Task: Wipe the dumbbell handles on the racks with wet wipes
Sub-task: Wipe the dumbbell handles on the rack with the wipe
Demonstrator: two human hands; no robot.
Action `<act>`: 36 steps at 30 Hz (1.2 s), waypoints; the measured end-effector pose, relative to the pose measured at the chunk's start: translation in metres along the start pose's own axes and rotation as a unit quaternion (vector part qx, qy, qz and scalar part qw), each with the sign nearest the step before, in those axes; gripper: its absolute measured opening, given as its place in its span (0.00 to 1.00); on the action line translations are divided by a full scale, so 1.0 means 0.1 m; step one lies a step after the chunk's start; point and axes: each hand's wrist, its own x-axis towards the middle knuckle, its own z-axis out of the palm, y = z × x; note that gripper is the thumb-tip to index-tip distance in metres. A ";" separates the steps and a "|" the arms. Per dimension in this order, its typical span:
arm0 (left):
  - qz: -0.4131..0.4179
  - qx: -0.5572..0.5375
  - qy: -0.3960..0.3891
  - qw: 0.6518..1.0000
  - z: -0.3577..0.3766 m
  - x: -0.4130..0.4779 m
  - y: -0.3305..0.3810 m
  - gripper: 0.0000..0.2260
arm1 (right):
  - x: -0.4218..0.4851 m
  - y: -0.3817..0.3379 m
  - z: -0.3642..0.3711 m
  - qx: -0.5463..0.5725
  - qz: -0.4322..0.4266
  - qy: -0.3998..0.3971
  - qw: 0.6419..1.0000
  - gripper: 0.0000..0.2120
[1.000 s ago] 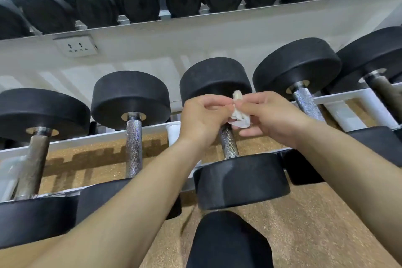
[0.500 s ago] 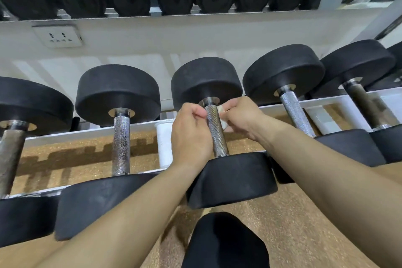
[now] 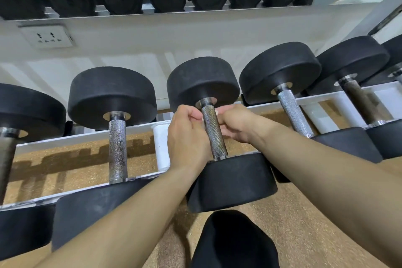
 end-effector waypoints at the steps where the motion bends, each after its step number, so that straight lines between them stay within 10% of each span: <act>1: -0.003 -0.002 -0.002 1.000 0.00 0.00 -0.01 0.11 | 0.02 0.00 0.01 0.026 0.002 -0.005 1.000 0.19; 6: 0.014 -0.009 -0.014 1.000 0.01 0.00 -0.02 0.08 | 0.06 0.00 -0.13 0.034 0.064 -0.091 0.993 0.20; 13: 0.019 0.030 0.003 0.999 0.00 0.01 -0.06 0.09 | -0.05 0.09 -0.20 -0.224 0.140 -0.195 0.945 0.22; 20: 0.018 0.047 -0.002 0.999 -0.03 -0.01 -0.02 0.10 | -0.05 -0.25 -0.26 -0.009 0.023 0.039 0.999 0.12; 28: -0.011 0.040 0.008 0.999 -0.05 -0.03 0.03 0.11 | -0.66 -0.14 -0.38 -0.452 -0.035 -0.104 0.885 0.07; 36: -0.050 0.050 -0.026 0.997 -0.02 0.00 0.00 0.12 | -0.42 -0.14 0.00 -0.231 -0.164 0.219 0.934 0.07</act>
